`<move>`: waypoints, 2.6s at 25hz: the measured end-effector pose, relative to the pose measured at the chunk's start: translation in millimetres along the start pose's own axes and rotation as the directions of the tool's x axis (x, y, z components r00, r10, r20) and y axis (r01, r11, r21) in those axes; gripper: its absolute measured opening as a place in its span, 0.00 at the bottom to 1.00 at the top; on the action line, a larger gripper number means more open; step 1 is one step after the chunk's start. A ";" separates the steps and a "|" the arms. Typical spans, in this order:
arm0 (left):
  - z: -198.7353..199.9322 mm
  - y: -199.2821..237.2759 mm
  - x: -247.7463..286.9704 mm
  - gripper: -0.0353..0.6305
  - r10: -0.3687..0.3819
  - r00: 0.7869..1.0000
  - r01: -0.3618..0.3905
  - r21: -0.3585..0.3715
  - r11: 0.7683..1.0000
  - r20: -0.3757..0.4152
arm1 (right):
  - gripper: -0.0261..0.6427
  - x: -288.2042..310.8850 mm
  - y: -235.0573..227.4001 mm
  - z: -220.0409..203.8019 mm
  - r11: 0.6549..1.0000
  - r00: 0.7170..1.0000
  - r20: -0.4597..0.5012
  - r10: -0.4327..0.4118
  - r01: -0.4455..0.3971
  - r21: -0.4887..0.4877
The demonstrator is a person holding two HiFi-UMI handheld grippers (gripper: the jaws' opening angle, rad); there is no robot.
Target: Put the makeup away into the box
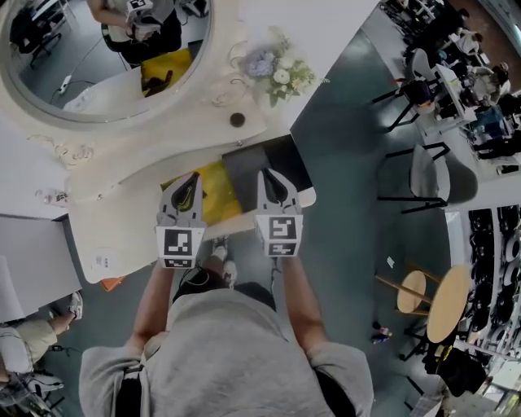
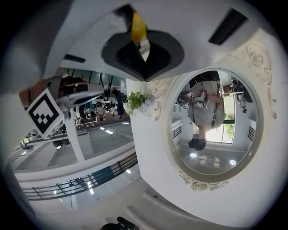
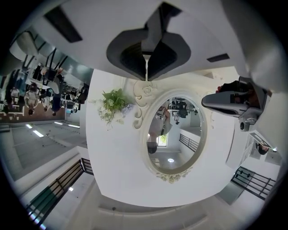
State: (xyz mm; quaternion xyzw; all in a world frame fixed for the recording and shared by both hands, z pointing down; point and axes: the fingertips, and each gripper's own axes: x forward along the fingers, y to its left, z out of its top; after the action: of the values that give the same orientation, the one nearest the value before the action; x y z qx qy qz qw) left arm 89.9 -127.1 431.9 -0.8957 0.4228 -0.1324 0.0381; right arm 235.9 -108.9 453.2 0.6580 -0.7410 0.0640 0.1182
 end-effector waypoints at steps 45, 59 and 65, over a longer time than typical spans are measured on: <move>-109.4 78.9 142.1 0.06 -0.086 0.974 0.060 -0.130 0.990 -0.208 | 0.37 265.8 -12.8 -95.0 0.987 0.921 -0.360 0.146 -0.162 -0.015; -94.9 75.7 103.2 0.06 -0.031 0.983 0.013 -0.106 0.994 -0.179 | 0.36 202.6 18.2 -31.4 0.983 0.968 -0.180 0.176 -0.182 -0.017; -90.6 67.5 70.1 0.06 -0.005 0.986 -0.010 -0.084 0.996 -0.169 | 0.36 158.5 45.9 -24.4 0.975 0.965 -0.152 0.215 -0.221 -0.020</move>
State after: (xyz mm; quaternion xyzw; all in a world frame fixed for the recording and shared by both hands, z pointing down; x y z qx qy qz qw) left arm 57.7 -220.1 521.3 -0.8815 0.4308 -0.1901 -0.0357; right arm 175.9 -249.2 520.6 0.5636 -0.7989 0.1119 0.1777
